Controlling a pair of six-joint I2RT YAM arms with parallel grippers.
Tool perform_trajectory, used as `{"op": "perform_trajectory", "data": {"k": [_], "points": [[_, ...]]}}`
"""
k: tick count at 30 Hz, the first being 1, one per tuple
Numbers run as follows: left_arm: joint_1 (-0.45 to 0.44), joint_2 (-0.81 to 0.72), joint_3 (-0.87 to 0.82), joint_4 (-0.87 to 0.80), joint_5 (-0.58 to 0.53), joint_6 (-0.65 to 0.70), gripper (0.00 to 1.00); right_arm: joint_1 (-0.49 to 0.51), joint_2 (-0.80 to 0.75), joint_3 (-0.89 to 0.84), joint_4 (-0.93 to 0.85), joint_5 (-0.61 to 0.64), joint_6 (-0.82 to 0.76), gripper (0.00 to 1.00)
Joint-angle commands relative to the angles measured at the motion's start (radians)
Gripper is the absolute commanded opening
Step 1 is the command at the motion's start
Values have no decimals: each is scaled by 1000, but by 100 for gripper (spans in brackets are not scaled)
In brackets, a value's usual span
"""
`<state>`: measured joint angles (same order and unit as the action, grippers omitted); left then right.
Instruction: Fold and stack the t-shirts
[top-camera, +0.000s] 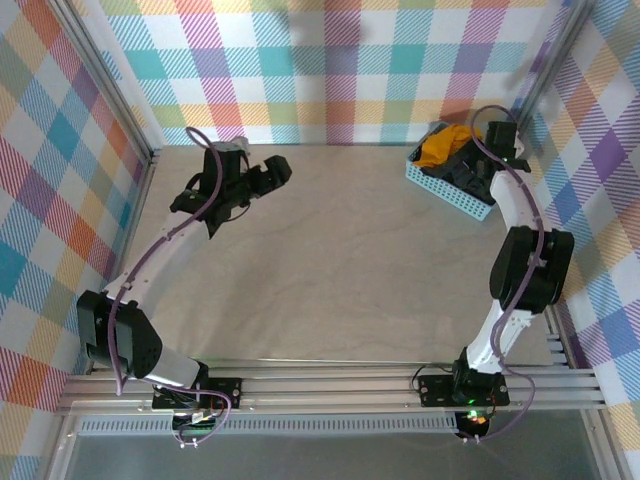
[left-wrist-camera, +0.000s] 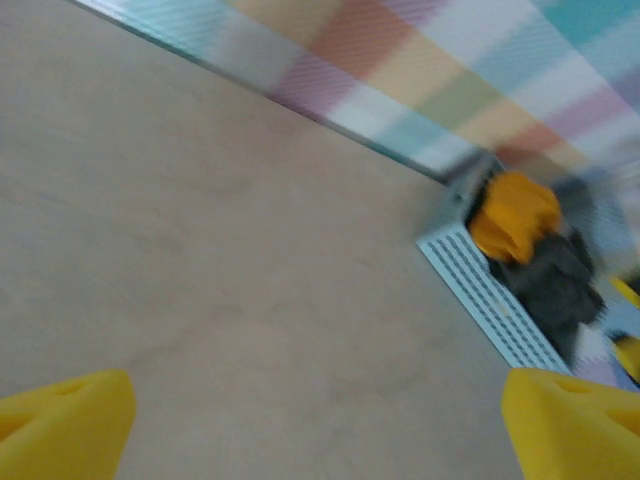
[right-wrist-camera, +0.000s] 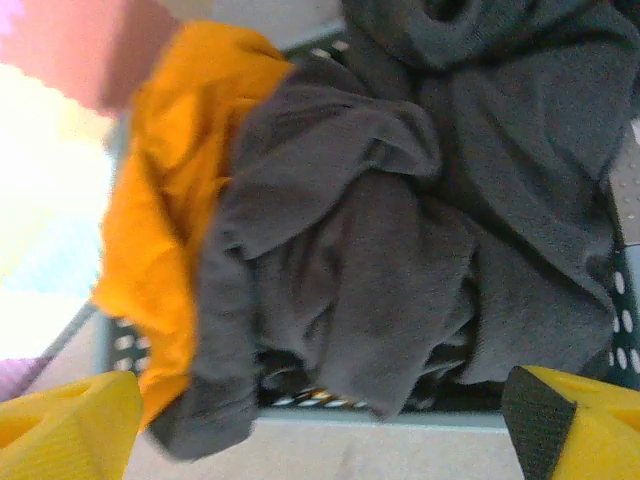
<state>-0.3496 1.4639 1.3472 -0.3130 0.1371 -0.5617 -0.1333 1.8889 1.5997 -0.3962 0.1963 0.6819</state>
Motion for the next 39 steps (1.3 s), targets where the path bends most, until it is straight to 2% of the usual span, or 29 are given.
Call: {"op": "perform_trajectory", "data": {"k": [1,5,10,12,16,18,20,24,27,33,36,39], "points": [[-34,-38,58,-20,130,-9,93,-36,45,45,-20,-33,54,92],[-57,-72,53,-28,156,-10,93,-47,164,133,-52,-106,38,86],[-63,-116,43,-66,129,2,93,-57,249,175,-52,-156,132,76],[-63,-129,41,-85,124,10,93,-60,252,166,8,-183,145,63],[-63,-148,24,-106,110,12,93,-50,228,163,94,-215,136,23],[-63,-158,5,-106,103,4,93,-32,171,127,150,-186,116,9],[-63,-162,-13,-103,104,-7,93,-2,89,87,183,-113,84,0],[-66,-159,-38,-98,104,-16,93,68,-80,15,232,20,41,0],[-68,-148,-53,-86,104,-22,93,135,-174,26,254,90,-18,0],[-72,-105,-51,-74,101,-31,93,270,-270,221,258,119,-220,0],[-72,-90,-44,-92,46,-35,93,359,-298,313,242,125,-326,0],[-72,-87,-24,-141,-52,-34,93,477,-321,335,214,133,-411,0]]}}
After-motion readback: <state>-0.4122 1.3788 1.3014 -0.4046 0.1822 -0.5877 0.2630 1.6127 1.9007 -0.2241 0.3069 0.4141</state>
